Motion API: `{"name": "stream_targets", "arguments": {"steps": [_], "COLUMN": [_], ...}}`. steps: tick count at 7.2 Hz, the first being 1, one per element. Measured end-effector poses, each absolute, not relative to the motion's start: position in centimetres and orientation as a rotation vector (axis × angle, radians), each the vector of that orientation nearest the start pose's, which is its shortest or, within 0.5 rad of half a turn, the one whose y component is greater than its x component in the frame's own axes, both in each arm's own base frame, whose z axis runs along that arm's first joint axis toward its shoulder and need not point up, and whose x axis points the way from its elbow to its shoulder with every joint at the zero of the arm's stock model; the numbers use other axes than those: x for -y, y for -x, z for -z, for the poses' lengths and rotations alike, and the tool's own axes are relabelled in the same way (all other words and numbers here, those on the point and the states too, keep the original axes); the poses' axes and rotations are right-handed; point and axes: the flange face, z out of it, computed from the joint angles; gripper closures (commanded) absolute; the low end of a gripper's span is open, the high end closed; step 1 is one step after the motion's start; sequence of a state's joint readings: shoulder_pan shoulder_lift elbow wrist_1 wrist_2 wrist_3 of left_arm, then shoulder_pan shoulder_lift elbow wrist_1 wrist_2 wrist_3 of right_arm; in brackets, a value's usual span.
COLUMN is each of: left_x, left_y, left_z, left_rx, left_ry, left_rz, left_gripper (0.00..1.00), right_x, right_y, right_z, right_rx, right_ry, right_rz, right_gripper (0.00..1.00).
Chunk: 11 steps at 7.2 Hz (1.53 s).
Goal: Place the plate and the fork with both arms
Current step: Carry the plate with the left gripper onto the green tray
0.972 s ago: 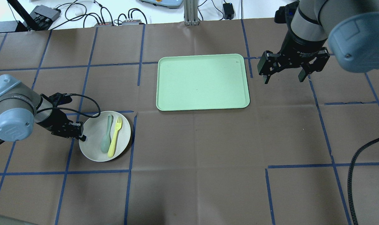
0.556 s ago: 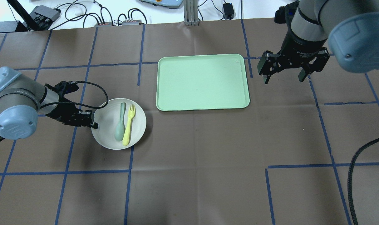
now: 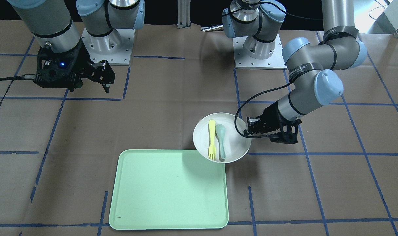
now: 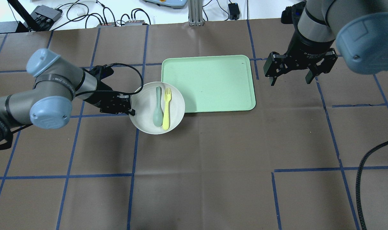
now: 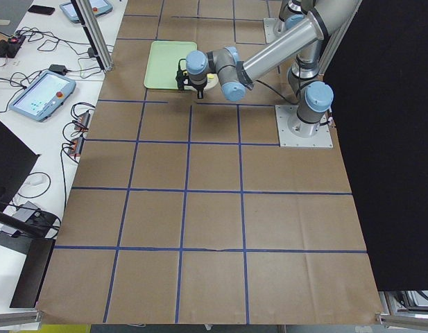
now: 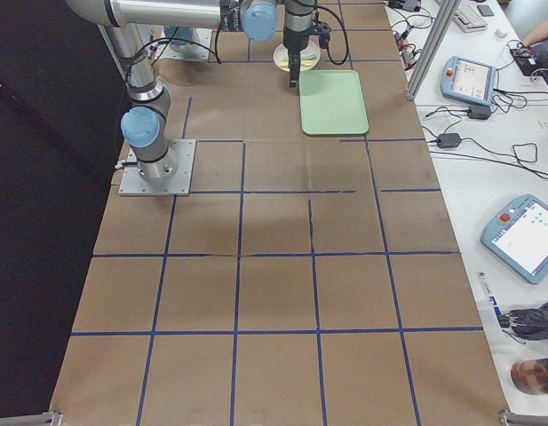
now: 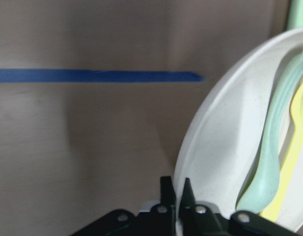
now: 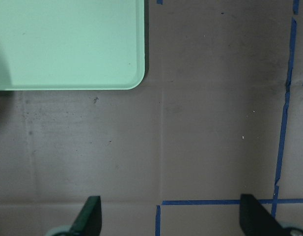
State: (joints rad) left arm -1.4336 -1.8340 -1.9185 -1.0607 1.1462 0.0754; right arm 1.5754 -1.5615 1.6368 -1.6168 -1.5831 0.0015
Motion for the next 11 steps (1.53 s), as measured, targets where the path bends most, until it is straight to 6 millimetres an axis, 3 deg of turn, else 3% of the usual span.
{"name": "stream_targets", "arguments": {"steps": [2, 3, 4, 6, 11], "left_x": [60.7, 63.5, 65.7, 67.8, 69.2], "left_y": [17.3, 20.2, 21.8, 22.5, 22.2], "left_z": [-23.6, -22.9, -22.1, -19.9, -17.7], "left_rx": [-3.56, -3.558, -3.559, -3.568, -3.59], "left_ry": [0.134, 0.126, 0.121, 0.135, 0.24], "left_rz": [-0.126, -0.126, -0.125, -0.153, -0.221], "left_gripper": [1.0, 1.0, 1.0, 0.99, 0.95], "right_x": [49.1, 49.1, 49.1, 49.1, 49.1], "right_y": [-13.4, -13.4, -13.4, -13.4, -13.4], "right_z": [-45.6, -45.6, -45.6, -45.6, -45.4], "right_rx": [-3.154, -3.154, -3.154, -3.153, -3.154], "right_ry": [0.005, 0.005, 0.005, 0.005, 0.005], "right_rz": [-0.046, -0.046, -0.046, -0.046, -0.049], "right_gripper": [0.0, 0.0, 0.0, 0.0, 0.0]}}
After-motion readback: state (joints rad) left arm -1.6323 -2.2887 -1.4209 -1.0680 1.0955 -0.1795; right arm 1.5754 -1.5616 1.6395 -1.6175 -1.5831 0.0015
